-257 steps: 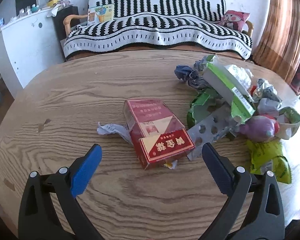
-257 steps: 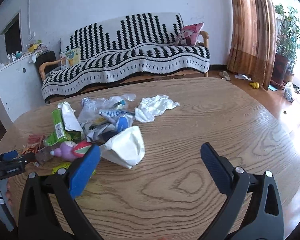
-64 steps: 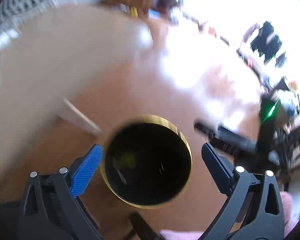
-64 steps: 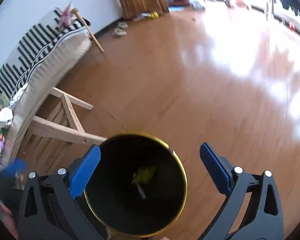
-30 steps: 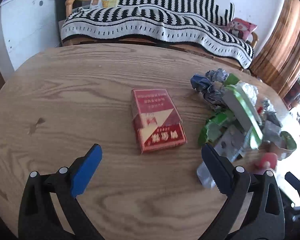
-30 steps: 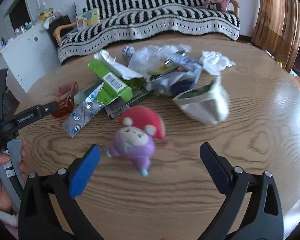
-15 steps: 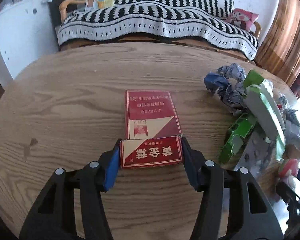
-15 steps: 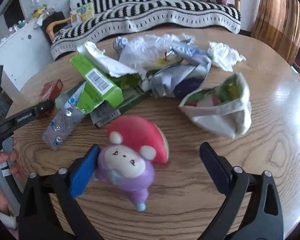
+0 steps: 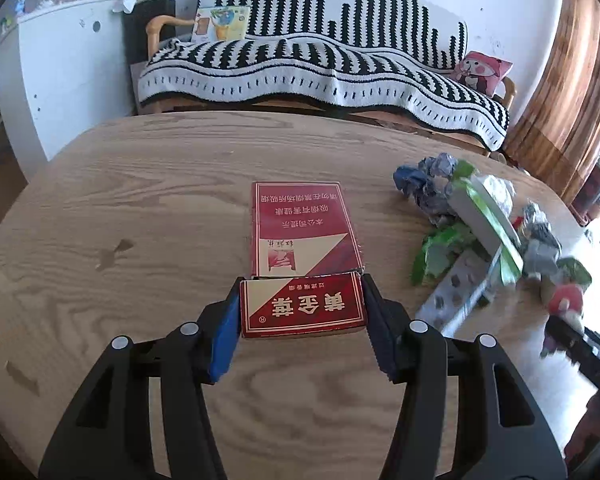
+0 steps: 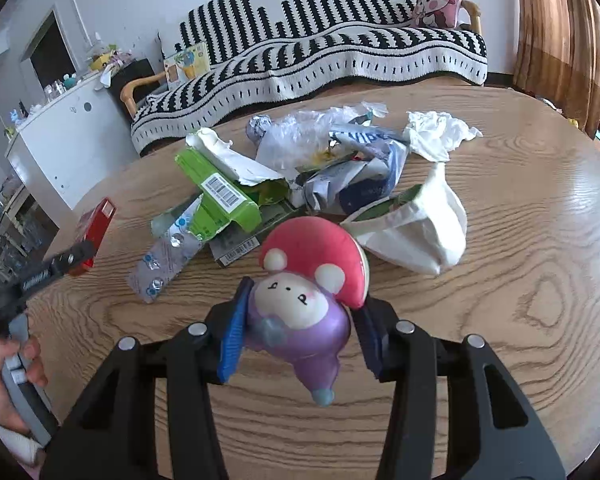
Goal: Collect trash
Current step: 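Lift the cigarette box and mushroom toy and carry them toward the bin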
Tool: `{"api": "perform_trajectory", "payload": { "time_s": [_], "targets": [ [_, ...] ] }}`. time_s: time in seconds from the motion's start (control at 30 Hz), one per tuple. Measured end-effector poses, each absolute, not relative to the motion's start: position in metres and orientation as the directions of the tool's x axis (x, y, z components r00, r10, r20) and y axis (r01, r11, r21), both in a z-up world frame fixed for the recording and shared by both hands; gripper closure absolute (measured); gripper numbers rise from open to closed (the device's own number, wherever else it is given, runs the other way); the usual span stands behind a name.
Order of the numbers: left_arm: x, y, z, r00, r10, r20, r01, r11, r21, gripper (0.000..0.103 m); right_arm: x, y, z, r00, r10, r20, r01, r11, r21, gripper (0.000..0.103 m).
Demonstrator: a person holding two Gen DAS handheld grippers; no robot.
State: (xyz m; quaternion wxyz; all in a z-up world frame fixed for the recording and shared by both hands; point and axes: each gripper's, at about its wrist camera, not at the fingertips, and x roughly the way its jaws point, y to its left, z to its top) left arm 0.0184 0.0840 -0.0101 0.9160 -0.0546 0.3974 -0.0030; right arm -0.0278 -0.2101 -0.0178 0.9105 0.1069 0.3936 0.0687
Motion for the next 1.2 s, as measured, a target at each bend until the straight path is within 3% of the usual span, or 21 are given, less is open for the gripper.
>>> {"api": "perform_trajectory", "payload": {
  "time_s": [1.2],
  "targets": [
    [-0.004,0.073,-0.027,0.662,-0.079,-0.746,0.01,0.995,-0.097,0.048,-0.04,-0.213,-0.017,0.687,0.176,-0.705,-0.061,0.981,0.186,0.052]
  ]
}}
